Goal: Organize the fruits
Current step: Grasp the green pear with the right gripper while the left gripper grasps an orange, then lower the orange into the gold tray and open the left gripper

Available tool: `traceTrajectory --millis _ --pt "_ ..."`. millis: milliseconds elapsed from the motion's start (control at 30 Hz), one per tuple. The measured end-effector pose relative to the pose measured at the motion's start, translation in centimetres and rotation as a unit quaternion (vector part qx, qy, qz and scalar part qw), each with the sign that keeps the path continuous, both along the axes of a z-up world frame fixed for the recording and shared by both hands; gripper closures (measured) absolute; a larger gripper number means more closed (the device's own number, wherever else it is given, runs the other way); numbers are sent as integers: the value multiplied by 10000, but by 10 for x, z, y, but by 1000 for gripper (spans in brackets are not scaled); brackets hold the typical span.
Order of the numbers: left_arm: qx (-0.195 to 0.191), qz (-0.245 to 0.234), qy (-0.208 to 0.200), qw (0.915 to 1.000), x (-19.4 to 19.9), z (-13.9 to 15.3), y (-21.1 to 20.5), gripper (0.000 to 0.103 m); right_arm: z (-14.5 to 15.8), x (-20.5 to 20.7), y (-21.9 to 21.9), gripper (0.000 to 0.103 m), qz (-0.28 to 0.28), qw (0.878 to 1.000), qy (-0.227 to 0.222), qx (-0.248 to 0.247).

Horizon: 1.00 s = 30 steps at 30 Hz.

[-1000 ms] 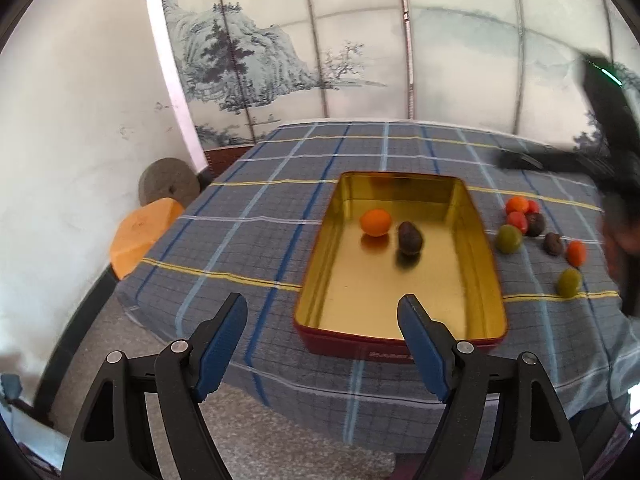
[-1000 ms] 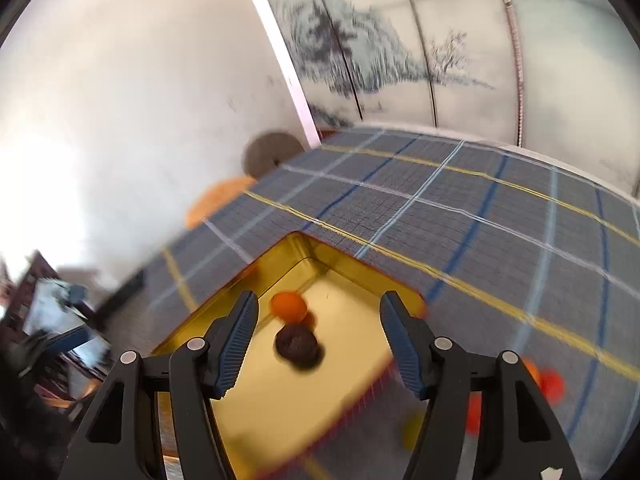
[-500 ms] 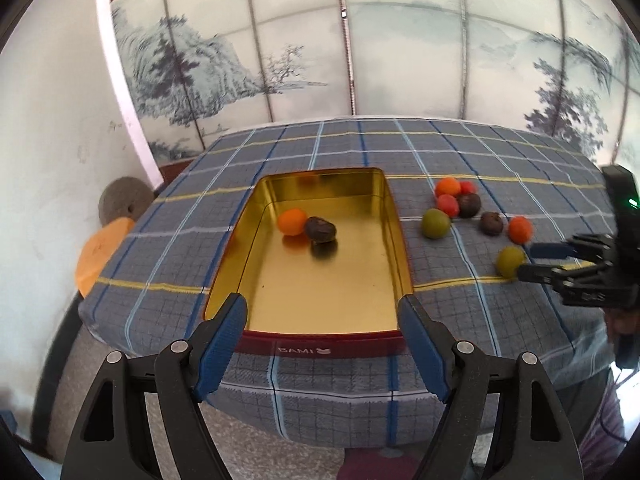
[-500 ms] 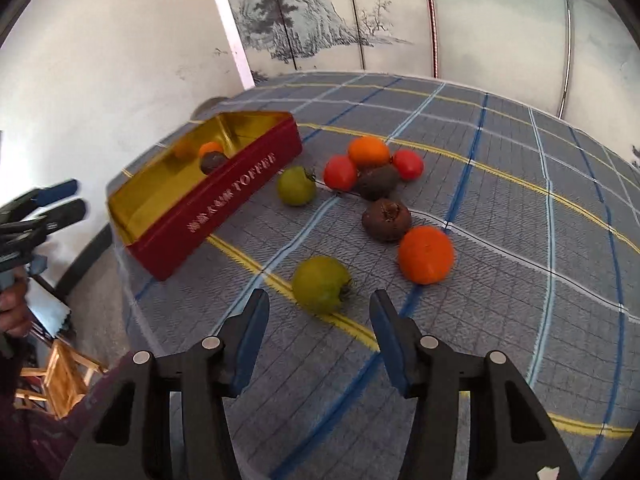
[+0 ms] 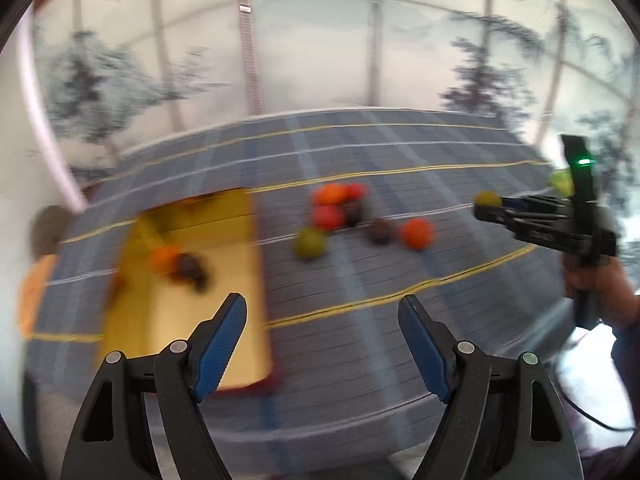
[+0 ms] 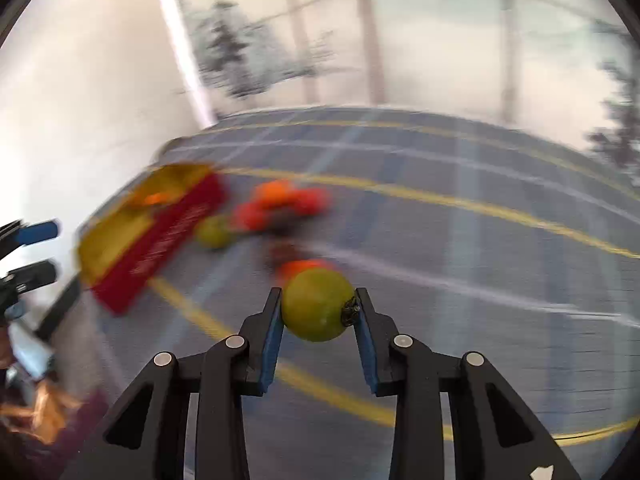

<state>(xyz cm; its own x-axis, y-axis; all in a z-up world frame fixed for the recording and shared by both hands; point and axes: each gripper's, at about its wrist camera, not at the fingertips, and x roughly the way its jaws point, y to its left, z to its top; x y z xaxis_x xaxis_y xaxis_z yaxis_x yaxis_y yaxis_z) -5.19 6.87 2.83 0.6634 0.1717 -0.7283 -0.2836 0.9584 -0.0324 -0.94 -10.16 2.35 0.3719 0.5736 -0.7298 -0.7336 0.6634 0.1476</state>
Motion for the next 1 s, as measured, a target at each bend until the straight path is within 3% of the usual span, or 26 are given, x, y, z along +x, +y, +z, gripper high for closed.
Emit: traceTrajectory --millis 67,167,300,433,500,533,733,833,900,1000 --pt "-337 -384 -101 9986 26 -3 -10 24 0 22 -27 72 -447 9985 -149 -261" --pt "-453 -993 -155 9939 64 -11 -27 25 -11 45 -52 71 -743 9958 -157 -510" --pt "-491 -1909 -2 9804 109 -21 -41 25 -32 58 -75 71 -931 9947 121 -421" --pt "-413 -2433 285 9687 148 -29 -48 28 -38 59 -84 71 -901 9951 389 -129" --pt "-168 -2557 594 9648 170 -37 -50 47 -39 58 -88 71 -849 9954 441 -26" --pt "-100 -2616 708 9625 176 -42 -50 49 -40 60 -88 71 -832 9954 467 -9" --pt "229 -2850 1309 9493 195 -69 -47 51 -40 59 -86 70 -711 9956 593 142" --pt "133 -2775 1491 9490 198 -84 -41 51 -40 60 -88 70 -688 9953 643 218" --pt "203 -2693 1474 9515 195 -90 -44 66 -41 60 -88 70 -670 9953 667 225" --pt "305 -2466 1374 9589 187 -87 -50 67 -42 61 -88 70 -659 9953 677 211"
